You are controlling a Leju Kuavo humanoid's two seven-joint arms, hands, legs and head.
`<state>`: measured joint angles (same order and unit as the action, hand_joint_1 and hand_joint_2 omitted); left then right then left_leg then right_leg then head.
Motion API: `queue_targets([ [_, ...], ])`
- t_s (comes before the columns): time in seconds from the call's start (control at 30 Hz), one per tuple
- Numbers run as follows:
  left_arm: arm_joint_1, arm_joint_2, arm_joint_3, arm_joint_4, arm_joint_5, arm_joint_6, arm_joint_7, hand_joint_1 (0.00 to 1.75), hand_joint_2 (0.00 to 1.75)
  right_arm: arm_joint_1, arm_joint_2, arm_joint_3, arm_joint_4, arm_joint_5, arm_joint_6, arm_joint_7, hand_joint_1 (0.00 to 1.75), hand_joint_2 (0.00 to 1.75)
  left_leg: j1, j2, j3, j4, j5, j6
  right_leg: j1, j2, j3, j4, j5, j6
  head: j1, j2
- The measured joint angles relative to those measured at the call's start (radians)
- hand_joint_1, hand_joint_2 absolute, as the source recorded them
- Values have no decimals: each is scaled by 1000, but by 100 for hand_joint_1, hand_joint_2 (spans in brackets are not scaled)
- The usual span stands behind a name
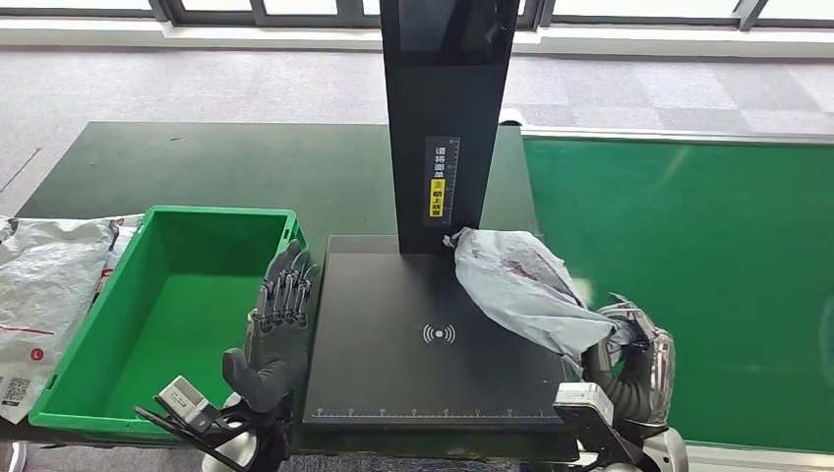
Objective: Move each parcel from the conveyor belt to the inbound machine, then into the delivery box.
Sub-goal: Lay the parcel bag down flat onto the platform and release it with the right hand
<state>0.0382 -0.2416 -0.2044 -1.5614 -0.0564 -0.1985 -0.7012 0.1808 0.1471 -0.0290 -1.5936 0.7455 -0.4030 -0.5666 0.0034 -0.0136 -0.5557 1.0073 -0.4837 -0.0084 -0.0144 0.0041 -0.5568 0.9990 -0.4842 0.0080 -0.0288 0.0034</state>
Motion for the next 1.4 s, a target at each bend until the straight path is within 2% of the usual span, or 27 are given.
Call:
queue_targets([
  [0.23,-2,-15,6,-1,-18,0,1,0,0,-23,20,180,49,-6,102,115,175,175,0,1,1,0,0,0,0,0,1,0,0,0,0,0],
  [0.4,-9,-23,6,8,-27,6,8,0,0,-48,26,229,144,-76,126,112,175,175,0,0,1,0,0,0,0,0,1,0,0,0,0,0],
  [0.53,-11,-23,6,26,-31,20,4,0,0,-66,26,231,211,-89,113,95,1,175,0,0,1,0,0,0,0,0,0,0,0,0,0,0],
  [0.8,-29,-31,6,46,-42,72,50,0,0,-41,26,232,224,-128,106,97,0,175,0,0,1,0,0,0,0,0,0,0,0,0,0,0],
  [1.13,-60,-45,-1,76,-104,156,140,0,0,84,26,232,33,-161,173,101,0,175,0,1,1,0,0,0,0,0,0,-1,0,0,0,0],
  [1.4,-68,-45,-11,93,-121,173,154,0,0,123,26,231,-51,-159,180,97,0,175,0,1,1,0,0,0,0,1,0,-1,0,0,0,0],
])
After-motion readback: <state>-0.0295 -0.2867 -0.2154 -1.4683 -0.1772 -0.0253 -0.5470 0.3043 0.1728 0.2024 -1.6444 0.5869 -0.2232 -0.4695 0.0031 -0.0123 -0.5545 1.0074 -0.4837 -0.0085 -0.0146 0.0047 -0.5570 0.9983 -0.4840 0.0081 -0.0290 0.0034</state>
